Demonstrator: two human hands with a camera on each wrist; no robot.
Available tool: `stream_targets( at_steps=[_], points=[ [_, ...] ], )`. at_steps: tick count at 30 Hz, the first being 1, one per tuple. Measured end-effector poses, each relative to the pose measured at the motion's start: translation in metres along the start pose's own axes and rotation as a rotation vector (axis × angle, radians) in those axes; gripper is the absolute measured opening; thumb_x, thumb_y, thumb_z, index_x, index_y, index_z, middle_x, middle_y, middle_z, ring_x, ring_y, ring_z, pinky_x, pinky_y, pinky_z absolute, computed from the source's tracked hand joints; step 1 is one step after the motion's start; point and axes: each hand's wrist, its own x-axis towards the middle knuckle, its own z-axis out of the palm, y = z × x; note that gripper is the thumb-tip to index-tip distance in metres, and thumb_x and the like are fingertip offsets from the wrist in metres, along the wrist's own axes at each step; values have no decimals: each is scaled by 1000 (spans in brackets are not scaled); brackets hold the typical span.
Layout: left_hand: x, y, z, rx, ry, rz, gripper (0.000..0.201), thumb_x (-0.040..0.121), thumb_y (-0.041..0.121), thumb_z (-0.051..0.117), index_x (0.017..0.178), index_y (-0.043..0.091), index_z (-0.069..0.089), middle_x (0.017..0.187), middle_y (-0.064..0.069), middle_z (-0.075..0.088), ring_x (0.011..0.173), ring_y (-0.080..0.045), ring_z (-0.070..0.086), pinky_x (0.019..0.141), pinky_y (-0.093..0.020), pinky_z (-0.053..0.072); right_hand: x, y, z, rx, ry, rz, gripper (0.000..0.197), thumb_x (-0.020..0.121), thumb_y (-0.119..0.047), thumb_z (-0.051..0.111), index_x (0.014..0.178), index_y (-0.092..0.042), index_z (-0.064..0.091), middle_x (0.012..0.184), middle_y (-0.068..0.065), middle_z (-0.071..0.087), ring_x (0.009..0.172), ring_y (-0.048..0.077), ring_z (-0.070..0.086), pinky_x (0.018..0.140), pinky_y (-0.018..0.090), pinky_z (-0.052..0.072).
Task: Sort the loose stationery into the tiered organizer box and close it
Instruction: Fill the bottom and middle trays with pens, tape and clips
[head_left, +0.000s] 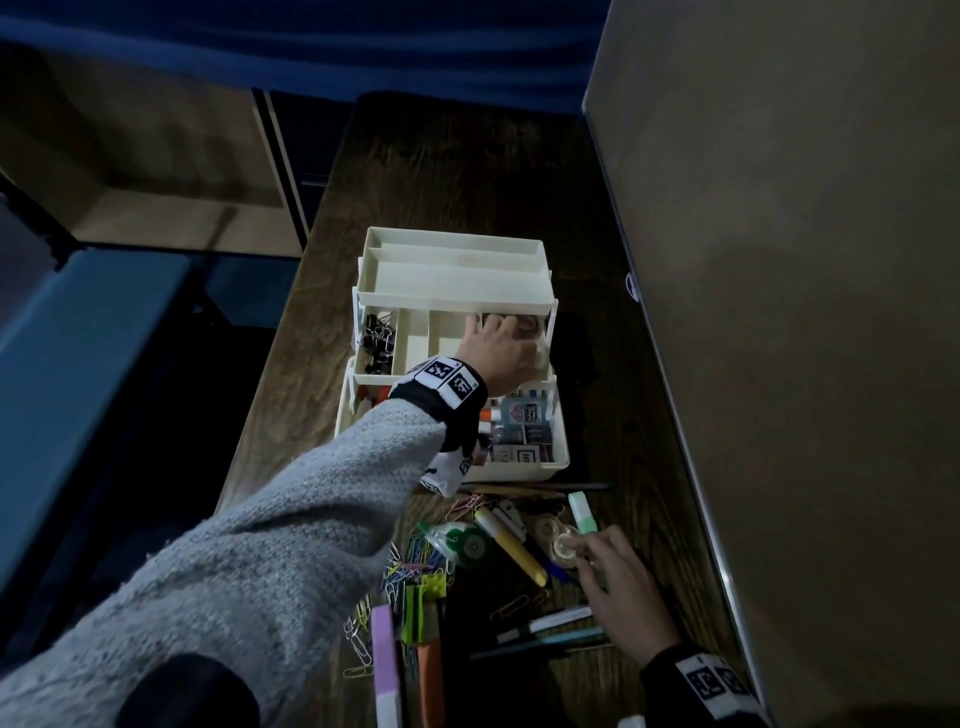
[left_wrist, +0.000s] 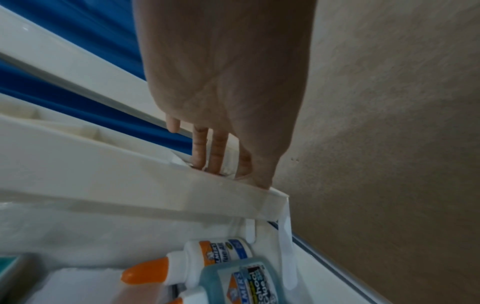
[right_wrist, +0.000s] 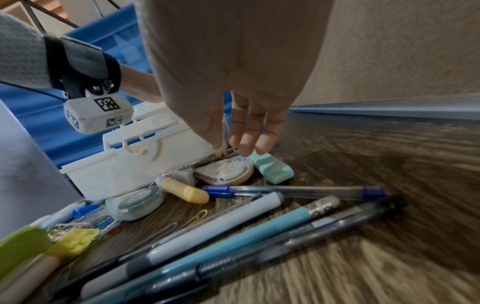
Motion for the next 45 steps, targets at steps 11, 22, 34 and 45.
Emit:
stream_targets(
  at_steps=[11, 22, 34, 45],
  points=[
    [-9, -8, -16, -793, 11, -95, 41, 98, 44, 39, 129, 21, 54, 125, -15, 43, 117, -29, 47, 103, -42, 36, 1, 1, 1, 11, -13, 4, 18, 99, -17, 44, 110, -22, 58, 107, -5, 42, 98, 10, 53, 86, 31, 49],
    [-19, -10, -9, -216, -21, -23, 41, 99, 45, 31, 126, 21, 51, 126, -10, 46, 106, -24, 52, 99, -43, 28, 1, -3, 0, 18, -16, 12, 18, 99, -15, 45, 109, -20, 58, 110, -5, 44, 101, 11, 54, 87, 33, 50],
    [-58, -8, -8, -338, 206, 4, 27, 97, 33, 44, 116, 24, 63, 122, -3, 54, 111, -21, 50, 98, -41, 31, 4, -5, 8, -25, -4, -41, 16, 99, -18, 45, 107, -19, 58, 104, -6, 43, 90, 12, 55, 80, 35, 50],
    [-208, -18, 34, -534, 184, -81, 15, 93, 27, 55, 100, 17, 64, 98, 5, 60, 74, -10, 57, 66, -32, 51, 33, -74, 74, -469, -155, -352, 47, 95, -34, 47, 139, -19, 37, 144, 1, 36, 133, 24, 29, 105, 40, 35]
  ],
)
